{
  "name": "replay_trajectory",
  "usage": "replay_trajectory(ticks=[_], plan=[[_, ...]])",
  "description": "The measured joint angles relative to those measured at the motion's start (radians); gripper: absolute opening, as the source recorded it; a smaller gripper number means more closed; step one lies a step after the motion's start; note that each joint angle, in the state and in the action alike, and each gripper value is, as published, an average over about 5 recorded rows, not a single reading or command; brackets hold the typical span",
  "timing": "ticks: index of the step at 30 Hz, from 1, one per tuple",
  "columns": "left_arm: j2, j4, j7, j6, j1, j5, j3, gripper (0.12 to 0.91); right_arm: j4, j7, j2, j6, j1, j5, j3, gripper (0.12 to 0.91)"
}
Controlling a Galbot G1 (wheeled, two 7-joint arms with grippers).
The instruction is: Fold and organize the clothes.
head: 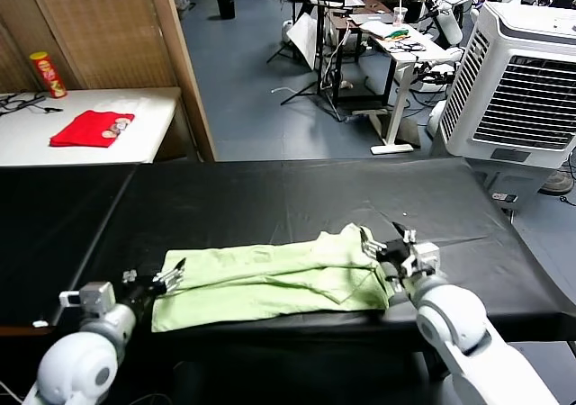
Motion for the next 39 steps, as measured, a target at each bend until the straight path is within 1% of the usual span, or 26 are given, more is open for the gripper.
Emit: replay_trajectory(ticks=[5, 7, 8, 9, 10, 11, 12, 14, 15, 16, 19, 20, 21, 22, 24, 25, 26, 28, 29, 31, 32, 33, 35, 36, 38, 39], plan=[[-0.015, 0.090, 0.037, -0.003, -0.063, -0.008, 0.021, 0.798, -0.098, -0.006, 0.027, -0.002, 0.047, 0.006, -0.034, 0.788], [-0.021, 0.119, 0.050, -0.004, -0.079, -0.007, 0.028, 0.794, -0.125, -0.008, 0.037, 0.000, 0.056, 0.005, -0.040, 0.752], [-0.024, 0.132, 0.053, -0.003, -0.086, -0.004, 0.031, 0.781, -0.136, -0.010, 0.043, 0.001, 0.060, 0.004, -0.042, 0.729], [-0.027, 0.145, 0.055, -0.003, -0.091, 0.000, 0.034, 0.750, -0.146, -0.011, 0.048, 0.003, 0.063, 0.001, -0.043, 0.711], [-0.030, 0.157, 0.056, -0.003, -0.095, 0.005, 0.036, 0.719, -0.155, -0.012, 0.054, 0.005, 0.065, -0.002, -0.044, 0.659], [-0.033, 0.169, 0.056, -0.004, -0.098, 0.010, 0.037, 0.674, -0.164, -0.014, 0.059, 0.007, 0.067, -0.007, -0.044, 0.614], [-0.036, 0.180, 0.056, -0.005, -0.101, 0.014, 0.038, 0.612, -0.172, -0.016, 0.065, 0.009, 0.069, -0.014, -0.044, 0.564], [-0.042, 0.201, 0.057, -0.012, -0.107, 0.019, 0.037, 0.511, -0.186, -0.018, 0.077, 0.016, 0.070, -0.030, -0.045, 0.430], [-0.044, 0.211, 0.058, -0.016, -0.110, 0.020, 0.036, 0.443, -0.192, -0.016, 0.083, 0.021, 0.070, -0.040, -0.045, 0.380], [-0.047, 0.220, 0.059, -0.020, -0.112, 0.021, 0.034, 0.393, -0.198, -0.012, 0.090, 0.028, 0.069, -0.049, -0.045, 0.313], [-0.055, 0.235, 0.059, -0.040, -0.113, 0.029, 0.030, 0.225, -0.205, 0.022, 0.110, 0.059, 0.061, -0.082, -0.044, 0.172], [-0.058, 0.236, 0.057, -0.049, -0.112, 0.038, 0.029, 0.189, -0.205, 0.038, 0.117, 0.069, 0.056, -0.093, -0.043, 0.144], [-0.062, 0.237, 0.055, -0.060, -0.110, 0.052, 0.029, 0.153, -0.203, 0.055, 0.124, 0.079, 0.051, -0.102, -0.043, 0.132], [-0.067, 0.237, 0.052, -0.071, -0.108, 0.070, 0.029, 0.134, -0.201, 0.068, 0.131, 0.086, 0.045, -0.109, -0.042, 0.120], [-0.074, 0.238, 0.048, -0.088, -0.105, 0.102, 0.030, 0.128, -0.194, 0.081, 0.143, 0.094, 0.034, -0.113, -0.039, 0.121], [-0.077, 0.237, 0.048, -0.093, -0.104, 0.113, 0.030, 0.128, -0.190, 0.081, 0.149, 0.095, 0.029, -0.113, -0.037, 0.120], [-0.080, 0.235, 0.052, -0.095, -0.103, 0.119, 0.030, 0.128, -0.185, 0.076, 0.152, 0.095, 0.023, -0.112, -0.035, 0.122], [-0.084, 0.230, 0.064, -0.097, -0.104, 0.123, 0.030, 0.127, -0.174, 0.059, 0.155, 0.096, 0.011, -0.111, -0.028, 0.152], [-0.085, 0.227, 0.071, -0.098, -0.104, 0.124, 0.030, 0.135, -0.168, 0.048, 0.153, 0.096, 0.005, -0.112, -0.024, 0.184], [-0.085, 0.219, 0.081, -0.100, -0.104, 0.123, 0.026, 0.184, -0.152, 0.030, 0.147, 0.097, -0.009, -0.113, -0.016, 0.278], [-0.084, 0.215, 0.084, -0.101, -0.103, 0.122, 0.024, 0.225, -0.142, 0.024, 0.142, 0.097, -0.016, -0.113, -0.011, 0.329], [-0.082, 0.211, 0.085, -0.102, -0.101, 0.120, 0.020, 0.283, -0.130, 0.019, 0.137, 0.098, -0.024, -0.113, -0.006, 0.396], [-0.076, 0.201, 0.089, -0.104, -0.095, 0.112, 0.013, 0.383, -0.100, 0.014, 0.124, 0.098, -0.044, -0.113, 0.005, 0.496], [-0.072, 0.196, 0.092, -0.106, -0.090, 0.109, 0.008, 0.450, -0.083, 0.012, 0.118, 0.099, -0.055, -0.113, 0.012, 0.563], [-0.067, 0.181, 0.099, -0.110, -0.077, 0.101, -0.004, 0.550, -0.044, 0.008, 0.105, 0.101, -0.082, -0.112, 0.026, 0.660], [-0.065, 0.172, 0.102, -0.112, -0.069, 0.097, -0.011, 0.616, -0.024, 0.006, 0.099, 0.102, -0.096, -0.112, 0.033, 0.711]])
